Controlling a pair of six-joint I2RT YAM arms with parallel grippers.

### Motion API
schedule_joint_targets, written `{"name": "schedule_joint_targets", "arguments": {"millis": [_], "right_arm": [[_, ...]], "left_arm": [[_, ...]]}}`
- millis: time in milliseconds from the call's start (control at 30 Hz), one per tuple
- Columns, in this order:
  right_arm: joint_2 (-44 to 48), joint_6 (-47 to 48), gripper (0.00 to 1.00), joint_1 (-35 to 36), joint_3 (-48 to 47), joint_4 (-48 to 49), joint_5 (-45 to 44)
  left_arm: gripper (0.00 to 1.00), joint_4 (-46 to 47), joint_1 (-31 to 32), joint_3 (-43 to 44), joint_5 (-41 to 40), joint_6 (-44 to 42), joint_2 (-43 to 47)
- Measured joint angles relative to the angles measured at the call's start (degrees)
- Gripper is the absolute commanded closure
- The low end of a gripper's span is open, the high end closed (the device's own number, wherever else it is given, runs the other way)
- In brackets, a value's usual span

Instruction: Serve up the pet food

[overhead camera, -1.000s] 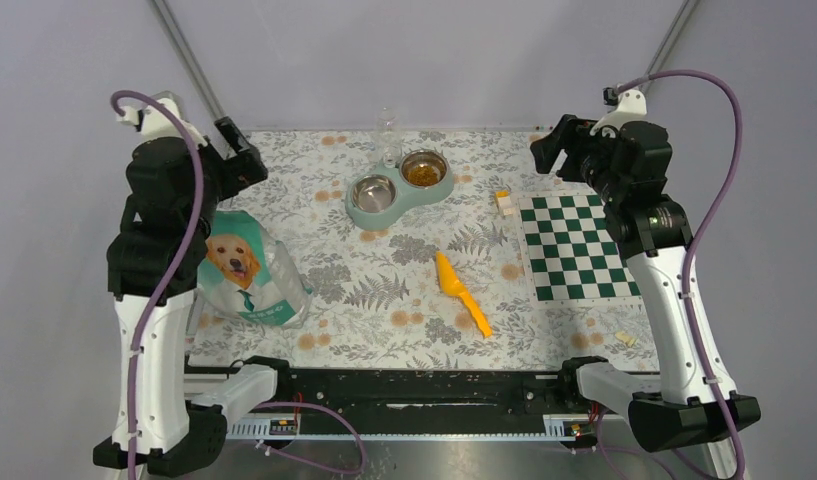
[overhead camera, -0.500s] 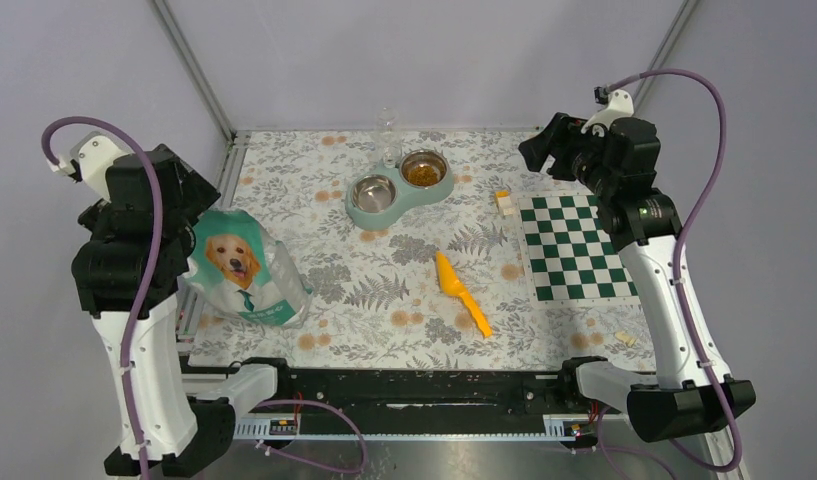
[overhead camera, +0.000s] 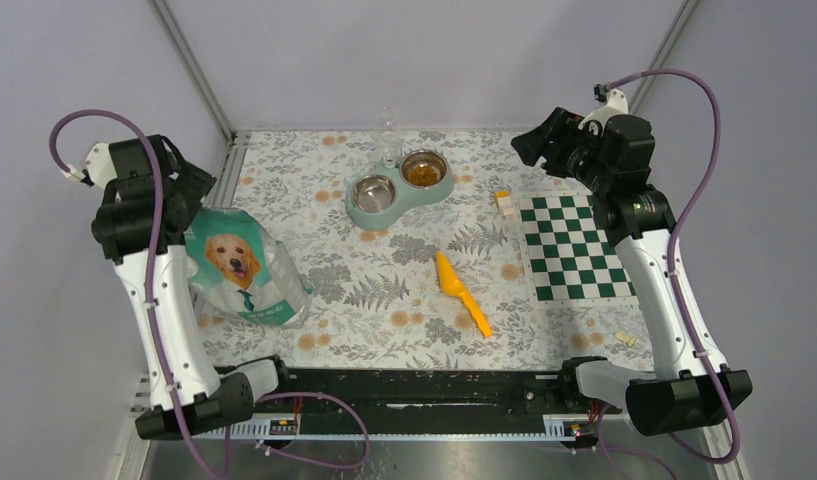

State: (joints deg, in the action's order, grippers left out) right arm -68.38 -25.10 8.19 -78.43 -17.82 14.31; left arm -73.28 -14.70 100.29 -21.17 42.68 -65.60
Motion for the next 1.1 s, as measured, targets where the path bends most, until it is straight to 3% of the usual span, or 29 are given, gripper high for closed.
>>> {"name": "schedule_joint_targets", "arguments": {"millis": [100, 367, 500, 800, 1100], "right_arm": [[0.0, -1.3, 0.25, 0.0, 0.7, 0.9, 0.7], [0.0, -2.0, 0.25, 0.0, 1.7, 1.0, 1.0], [-0.2, -2.1, 0.26, 0.0, 1.7, 1.0, 1.0], [-0.9, -2.7, 0.29, 0.0, 1.7, 1.0, 1.4], [-1.4, -3.3, 0.31, 1.1, 1.7, 1.0, 1.4]], "left_arm": [[0.25, 2.1, -2.3, -2.4, 3.9, 0.8, -2.1], [0.83, 9.8, -4.1, -8.9, 11.9, 0.2, -0.7], [1.0, 12.2, -4.2, -10.4, 15.4, -0.2, -0.7], [1.0, 12.8, -2.8, -10.6, 22.9, -0.4, -0.3], [1.0, 10.1, 9.3, -11.1, 22.5, 2.6, 4.5]]}}
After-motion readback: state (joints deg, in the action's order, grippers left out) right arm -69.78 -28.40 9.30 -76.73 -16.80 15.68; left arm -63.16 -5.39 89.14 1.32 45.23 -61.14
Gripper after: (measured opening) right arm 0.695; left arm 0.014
